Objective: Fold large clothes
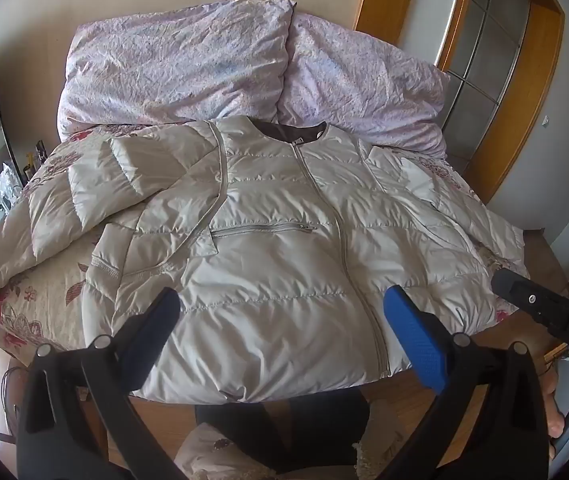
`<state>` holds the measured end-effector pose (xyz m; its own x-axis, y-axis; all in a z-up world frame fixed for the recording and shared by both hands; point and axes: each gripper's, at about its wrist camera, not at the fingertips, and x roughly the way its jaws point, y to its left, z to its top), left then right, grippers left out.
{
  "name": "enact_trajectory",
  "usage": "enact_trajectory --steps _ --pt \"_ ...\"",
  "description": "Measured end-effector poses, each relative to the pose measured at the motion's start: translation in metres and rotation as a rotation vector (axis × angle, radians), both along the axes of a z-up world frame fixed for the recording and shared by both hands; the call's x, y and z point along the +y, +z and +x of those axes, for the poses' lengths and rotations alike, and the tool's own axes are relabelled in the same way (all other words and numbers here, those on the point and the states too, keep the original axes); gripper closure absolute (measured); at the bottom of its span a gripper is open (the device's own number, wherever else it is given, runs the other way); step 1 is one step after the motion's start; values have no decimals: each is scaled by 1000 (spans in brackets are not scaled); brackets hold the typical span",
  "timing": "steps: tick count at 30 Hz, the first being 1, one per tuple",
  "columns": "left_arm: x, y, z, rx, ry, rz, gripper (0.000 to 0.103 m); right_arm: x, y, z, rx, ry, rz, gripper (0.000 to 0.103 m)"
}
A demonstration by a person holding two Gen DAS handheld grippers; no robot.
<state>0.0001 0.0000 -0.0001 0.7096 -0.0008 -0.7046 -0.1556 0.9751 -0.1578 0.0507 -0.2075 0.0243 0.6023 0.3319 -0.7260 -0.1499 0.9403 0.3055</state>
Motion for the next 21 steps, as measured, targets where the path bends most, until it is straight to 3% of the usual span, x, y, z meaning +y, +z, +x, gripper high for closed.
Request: enact_trajectory --steps 21 --pt "0 0 0 0 1 -4 2 1 -2 2 2 0 -6 1"
